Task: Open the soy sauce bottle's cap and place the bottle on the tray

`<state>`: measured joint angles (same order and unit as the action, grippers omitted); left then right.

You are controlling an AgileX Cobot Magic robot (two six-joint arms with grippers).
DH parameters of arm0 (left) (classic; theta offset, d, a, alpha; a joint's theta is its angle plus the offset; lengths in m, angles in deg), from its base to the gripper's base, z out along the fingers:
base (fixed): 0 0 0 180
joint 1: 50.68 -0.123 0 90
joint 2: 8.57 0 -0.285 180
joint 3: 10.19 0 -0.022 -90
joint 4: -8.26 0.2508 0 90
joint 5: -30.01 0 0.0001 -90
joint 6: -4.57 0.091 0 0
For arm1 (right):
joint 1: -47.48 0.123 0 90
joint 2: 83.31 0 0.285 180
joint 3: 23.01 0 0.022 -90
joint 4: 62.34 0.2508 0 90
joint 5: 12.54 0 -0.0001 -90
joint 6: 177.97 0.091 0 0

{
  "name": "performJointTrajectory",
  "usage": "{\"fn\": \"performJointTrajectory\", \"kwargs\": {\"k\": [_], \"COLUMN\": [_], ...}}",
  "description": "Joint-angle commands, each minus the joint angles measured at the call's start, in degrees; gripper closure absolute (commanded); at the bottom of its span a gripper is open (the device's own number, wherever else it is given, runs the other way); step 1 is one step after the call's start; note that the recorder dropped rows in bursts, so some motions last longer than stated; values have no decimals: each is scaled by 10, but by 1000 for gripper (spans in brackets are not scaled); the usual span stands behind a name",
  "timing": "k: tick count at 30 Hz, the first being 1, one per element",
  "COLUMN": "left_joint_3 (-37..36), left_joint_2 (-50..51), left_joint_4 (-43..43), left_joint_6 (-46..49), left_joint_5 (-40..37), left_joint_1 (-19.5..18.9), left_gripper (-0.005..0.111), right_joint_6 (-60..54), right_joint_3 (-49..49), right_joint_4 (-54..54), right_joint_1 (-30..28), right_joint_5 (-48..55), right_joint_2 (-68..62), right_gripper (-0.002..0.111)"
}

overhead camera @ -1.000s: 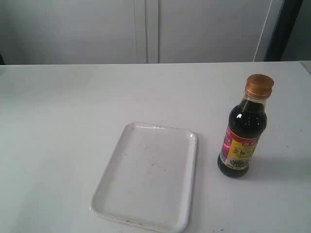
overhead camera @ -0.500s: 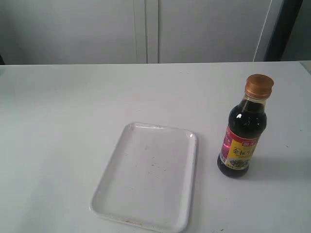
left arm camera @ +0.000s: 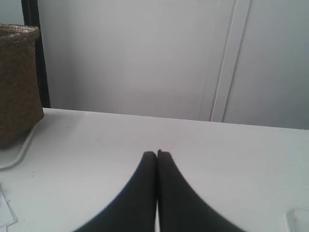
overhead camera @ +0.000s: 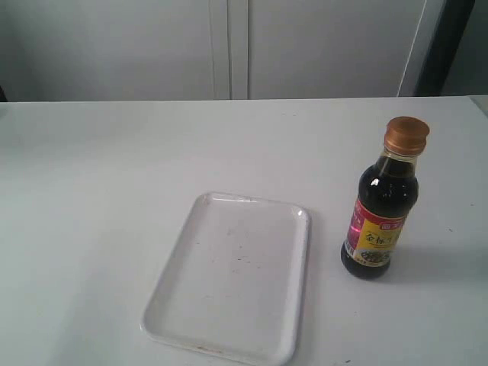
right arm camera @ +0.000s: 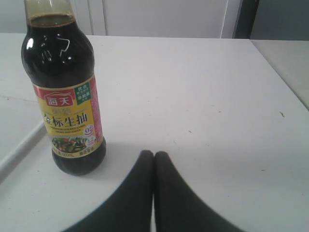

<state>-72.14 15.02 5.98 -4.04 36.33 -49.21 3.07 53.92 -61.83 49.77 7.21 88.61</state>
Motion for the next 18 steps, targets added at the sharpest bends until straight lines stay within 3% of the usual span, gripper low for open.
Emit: {"fn": "performJointTrajectory", "kwargs": {"k": [1,13,18], "left_joint_3": [39,144,174], "left_joint_2": [75,310,365], "left_joint_4": [15,80,88], "left_joint_6": [-2,-7,-7], "left_joint_5": [27,49,48], "left_joint_1": [-2,2,28], "left_gripper": [107,107,107], "right_joint_6": [3,3,3], "right_joint_3": [3,3,3], "right_joint_4": [0,0,0], "right_joint_1": [-6,-6,-6], "right_joint_5": [-2,-2,-2], "right_joint_2": [3,3,3], "right_gripper": [108,108,108]}}
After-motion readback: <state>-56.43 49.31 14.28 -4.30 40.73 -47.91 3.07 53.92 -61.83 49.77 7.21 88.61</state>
